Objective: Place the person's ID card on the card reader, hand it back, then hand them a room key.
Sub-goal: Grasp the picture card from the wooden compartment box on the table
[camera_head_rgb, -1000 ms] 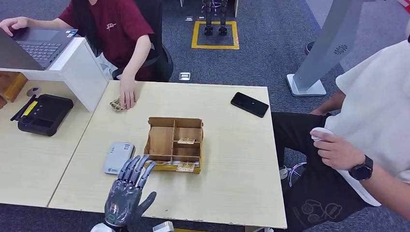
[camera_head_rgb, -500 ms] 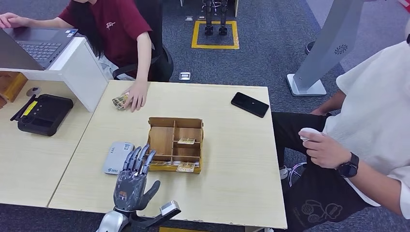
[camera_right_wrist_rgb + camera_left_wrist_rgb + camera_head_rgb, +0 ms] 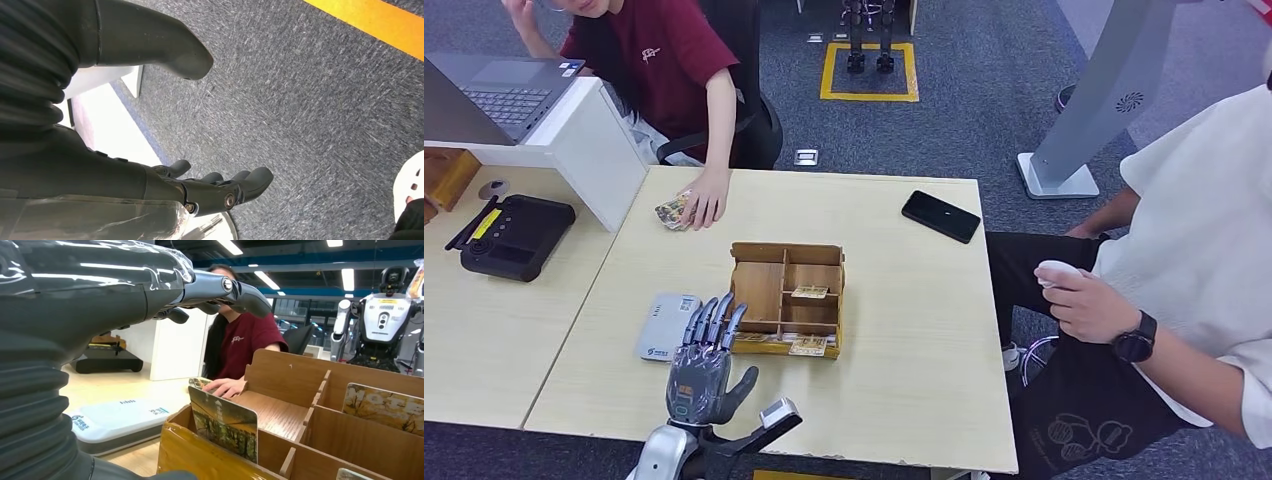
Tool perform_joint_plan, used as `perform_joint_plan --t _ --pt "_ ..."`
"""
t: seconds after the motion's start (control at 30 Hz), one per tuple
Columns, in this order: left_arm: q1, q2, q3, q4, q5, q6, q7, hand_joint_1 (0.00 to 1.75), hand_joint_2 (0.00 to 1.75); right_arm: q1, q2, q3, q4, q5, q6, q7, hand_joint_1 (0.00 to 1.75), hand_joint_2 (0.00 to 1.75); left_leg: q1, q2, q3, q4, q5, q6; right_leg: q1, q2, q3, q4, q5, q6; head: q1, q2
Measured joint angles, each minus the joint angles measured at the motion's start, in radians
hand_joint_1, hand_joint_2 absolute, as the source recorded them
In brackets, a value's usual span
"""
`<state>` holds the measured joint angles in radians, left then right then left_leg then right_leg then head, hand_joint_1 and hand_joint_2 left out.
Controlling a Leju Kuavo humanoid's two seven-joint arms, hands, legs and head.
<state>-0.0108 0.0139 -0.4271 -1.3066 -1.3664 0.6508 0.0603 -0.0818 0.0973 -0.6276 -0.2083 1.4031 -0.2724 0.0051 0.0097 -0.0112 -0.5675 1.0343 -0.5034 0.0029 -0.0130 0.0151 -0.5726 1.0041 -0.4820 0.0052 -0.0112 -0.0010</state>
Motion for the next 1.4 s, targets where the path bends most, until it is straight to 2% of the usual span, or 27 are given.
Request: perform_joint_plan --t 0.47,0.5,0.6,0.63,0.77,1.33,1.37,1.4 --pt "-0.032 -0.034 0.021 0.036 0.052 0.012 -0.030 0.00 1.75 -0.005 0.001 0.012 -0.002 0.004 0.001 0.002 0.00 1.75 0.000 0.000 0.000 0.000 0.000 0.000 0.000 0.000 0.000 0.000 0.000 0.000 0.000 0.000" --pt "-0.033 -0.035 0.022 0.037 0.053 0.013 -0.030 0.05 1.75 -0.005 0.001 0.012 -0.002 0.004 0.001 0.002 0.00 1.75 0.000 0.000 0.000 0.000 0.000 0.000 0.000 0.000 0.000 0.000 0.000 0.000 0.000 0.000" --pt "-0.034 -0.036 0.022 0.040 0.061 0.011 -0.035 1.31 1.75 -0.005 0.001 0.012 -0.002 0.004 0.001 0.002 0.00 1.75 0.000 0.000 0.000 0.000 0.000 0.000 0.000 0.000 0.000 0.000 0.000 0.000 0.000 0.000" --pt "-0.034 -0.037 0.023 0.042 0.066 0.010 -0.038 1.63 1.75 -0.005 0.001 0.013 -0.002 0.004 0.001 0.002 0.00 1.75 0.000 0.000 0.000 0.000 0.000 0.000 0.000 0.000 0.000 0.000 0.000 0.000 0.000 0.000" --pt "-0.035 -0.041 0.029 0.045 0.095 0.005 -0.054 1.75 1.75 -0.005 0.002 0.013 -0.002 0.004 0.001 0.002 0.00 1.75 0.000 0.000 0.000 0.000 0.000 0.000 0.000 0.000 0.000 0.000 0.000 0.000 0.000 0.000" --pt "-0.035 -0.040 0.048 0.045 0.179 -0.017 -0.082 1.75 1.75 -0.005 0.003 0.013 -0.004 0.005 0.001 0.004 0.00 1.75 0.000 0.000 0.000 0.000 0.000 0.000 0.000 0.000 0.000 0.000 0.000 0.000 0.000 0.000" --pt "-0.035 -0.039 0.050 0.045 0.183 -0.019 -0.084 1.68 1.75 -0.005 0.003 0.013 -0.004 0.005 0.001 0.004 0.00 1.75 0.000 0.000 0.000 0.000 0.000 0.000 0.000 0.000 0.000 0.000 0.000 0.000 0.000 0.000" --pt "-0.035 -0.039 0.052 0.045 0.186 -0.020 -0.086 1.25 1.75 -0.005 0.003 0.013 -0.004 0.005 0.001 0.004 0.00 1.75 0.000 0.000 0.000 0.000 0.000 0.000 0.000 0.000 0.000 0.000 0.000 0.000 0.000 0.000"
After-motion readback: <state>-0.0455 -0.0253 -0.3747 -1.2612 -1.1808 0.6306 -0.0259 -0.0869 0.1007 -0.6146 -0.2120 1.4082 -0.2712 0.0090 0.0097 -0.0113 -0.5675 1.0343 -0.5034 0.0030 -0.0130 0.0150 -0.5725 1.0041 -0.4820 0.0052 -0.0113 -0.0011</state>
